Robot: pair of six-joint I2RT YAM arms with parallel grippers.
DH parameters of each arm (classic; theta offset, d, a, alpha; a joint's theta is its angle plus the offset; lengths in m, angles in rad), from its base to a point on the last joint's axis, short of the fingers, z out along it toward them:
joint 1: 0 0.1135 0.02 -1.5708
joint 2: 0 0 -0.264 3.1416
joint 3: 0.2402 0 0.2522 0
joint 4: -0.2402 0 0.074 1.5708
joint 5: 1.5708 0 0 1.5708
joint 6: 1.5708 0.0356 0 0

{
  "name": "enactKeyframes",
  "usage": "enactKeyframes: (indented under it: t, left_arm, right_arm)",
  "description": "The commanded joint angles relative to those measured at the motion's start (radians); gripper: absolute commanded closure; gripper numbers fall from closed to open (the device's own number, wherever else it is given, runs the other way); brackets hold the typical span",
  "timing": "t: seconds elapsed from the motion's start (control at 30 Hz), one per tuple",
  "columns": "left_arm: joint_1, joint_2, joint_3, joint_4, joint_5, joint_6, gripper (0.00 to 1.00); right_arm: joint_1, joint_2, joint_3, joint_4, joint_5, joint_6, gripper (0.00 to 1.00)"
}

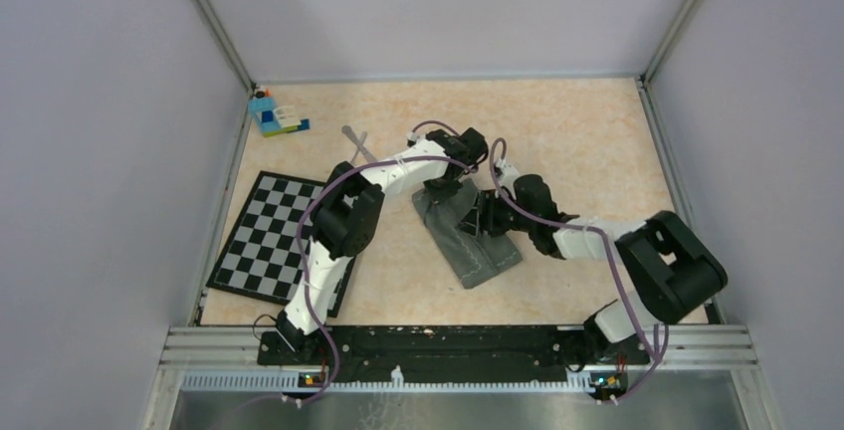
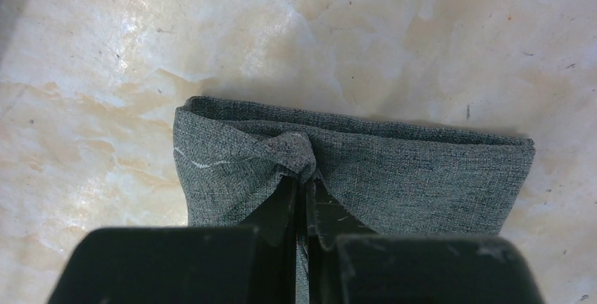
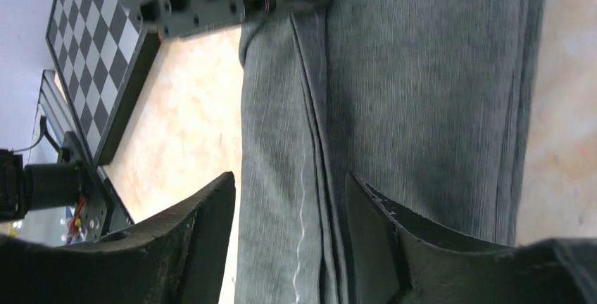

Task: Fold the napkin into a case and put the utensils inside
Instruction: Fold the lower triangle-folded napkin at the center of the board.

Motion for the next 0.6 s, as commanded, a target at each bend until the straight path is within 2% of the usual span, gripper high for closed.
enactKeyframes:
  t: [0.0,0.17,0.37,0.5,0.57]
  left_arm:
    - [0.004,-0.047,-0.013,0.023,0.003,0.015,1.0]
    - [0.003,-0.06,-0.022,0.031,0.012,0.018,1.0]
    - [0.004,-0.077,-0.027,0.044,0.02,0.021,1.0]
    - [0.005,-0.086,-0.036,0.058,0.031,0.021,1.0]
    - [0.006,-0.088,-0.043,0.066,0.038,0.022,1.0]
  right_arm:
    - [-0.01,0.114,0.097,0.225,-0.047,-0.025,0.43]
    - [-0.01,0.211,0.12,0.303,-0.06,-0.038,0.44]
    - [-0.006,0.314,0.109,0.429,-0.067,0.004,0.55]
    - [-0.002,0.353,0.128,0.437,-0.055,0.013,0.68]
    - [-0.002,0.352,0.123,0.44,-0.028,0.021,0.81]
